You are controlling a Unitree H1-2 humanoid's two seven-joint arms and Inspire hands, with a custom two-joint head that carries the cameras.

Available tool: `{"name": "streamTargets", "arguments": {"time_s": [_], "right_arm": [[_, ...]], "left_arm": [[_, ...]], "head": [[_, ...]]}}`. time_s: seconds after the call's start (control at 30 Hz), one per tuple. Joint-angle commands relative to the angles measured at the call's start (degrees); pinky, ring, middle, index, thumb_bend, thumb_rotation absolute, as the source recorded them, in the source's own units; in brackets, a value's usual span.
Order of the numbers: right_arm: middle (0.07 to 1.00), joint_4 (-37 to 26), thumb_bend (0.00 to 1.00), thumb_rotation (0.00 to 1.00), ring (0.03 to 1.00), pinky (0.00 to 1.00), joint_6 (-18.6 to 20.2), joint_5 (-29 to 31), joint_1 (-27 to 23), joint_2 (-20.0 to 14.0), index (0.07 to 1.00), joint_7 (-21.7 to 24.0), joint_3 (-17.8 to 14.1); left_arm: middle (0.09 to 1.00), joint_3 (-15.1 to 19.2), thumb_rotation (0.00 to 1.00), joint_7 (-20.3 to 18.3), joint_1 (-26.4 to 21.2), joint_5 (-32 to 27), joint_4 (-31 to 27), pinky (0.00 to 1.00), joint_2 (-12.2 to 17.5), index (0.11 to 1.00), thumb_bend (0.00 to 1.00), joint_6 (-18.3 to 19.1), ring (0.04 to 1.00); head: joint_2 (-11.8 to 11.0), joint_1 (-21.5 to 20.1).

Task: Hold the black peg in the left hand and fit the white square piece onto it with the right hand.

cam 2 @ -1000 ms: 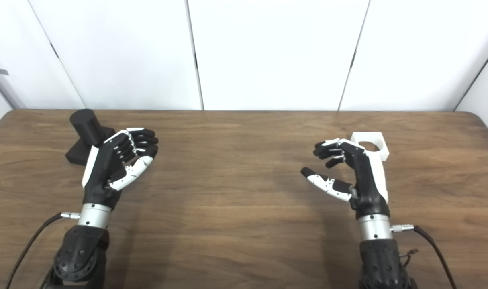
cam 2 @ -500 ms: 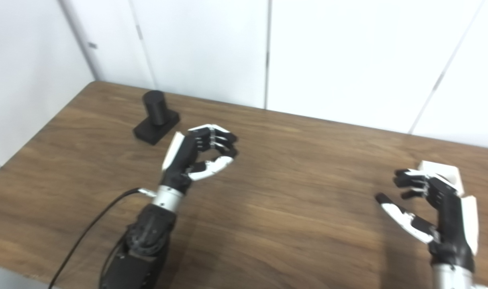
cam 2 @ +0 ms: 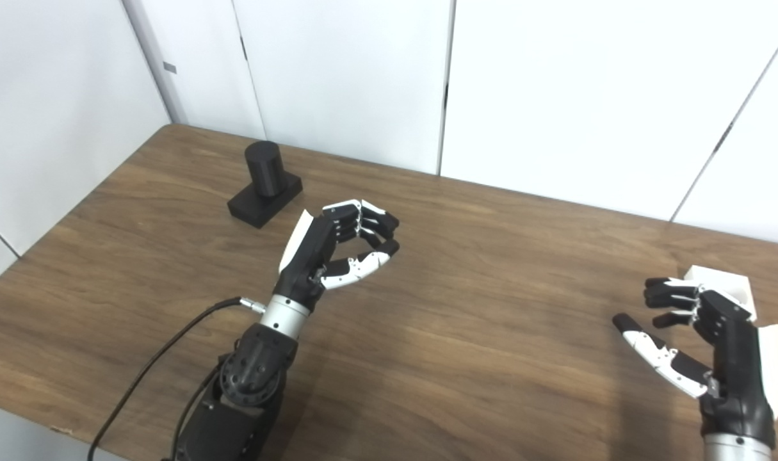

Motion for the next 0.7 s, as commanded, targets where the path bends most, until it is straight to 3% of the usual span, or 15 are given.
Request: {"name": "streamTargets", "arguments": {"time_s": [0.0, 0.2, 0.37, 0.5, 0.67], "right_arm": [[0.624, -2.8, 0.49, 0.12, 0.571, 0.44, -0.4, -0.2, -1.5, 0.1, 0.490, -0.2, -0.2], [0.624, -3.1, 0.49, 0.12, 0.572, 0.45, 0.5, 0.2, -1.4, 0.0, 0.489, 0.1, -0.1], [0.615, -3.5, 0.49, 0.12, 0.567, 0.44, 1.3, 0.5, -1.5, 0.0, 0.489, 0.3, -0.2], [0.619, -3.8, 0.49, 0.12, 0.569, 0.46, 1.8, 0.2, -1.5, 0.0, 0.489, 0.3, -0.2], [0.614, -3.4, 0.49, 0.12, 0.561, 0.45, 1.2, -0.4, -1.5, -0.2, 0.489, 0.2, -0.1]], "left_arm": [[0.618, 0.1, 0.07, 0.7, -1.5, 0.5, -1.6, 0.47, 0.3, 0.495, 0.49, -1.5, 0.567], [0.626, -0.3, 0.07, 0.1, -2.0, 3.2, -3.2, 0.48, 1.7, 0.497, 0.50, 0.9, 0.579], [0.660, -0.8, 0.08, -0.9, -3.2, 9.4, -5.9, 0.51, 4.8, 0.499, 0.50, 6.4, 0.618], [0.670, 0.3, 0.08, -1.1, -4.8, 12.4, -8.7, 0.54, 7.1, 0.499, 0.51, 12.7, 0.639], [0.692, 1.3, 0.08, -0.6, -7.2, 15.9, -10.1, 0.53, 9.4, 0.499, 0.51, 17.4, 0.646]], "head": [[0.1, 0.1], [-0.3, -0.1], [-0.4, 0.3], [-0.5, 0.3], [-0.4, 0.4]]}}
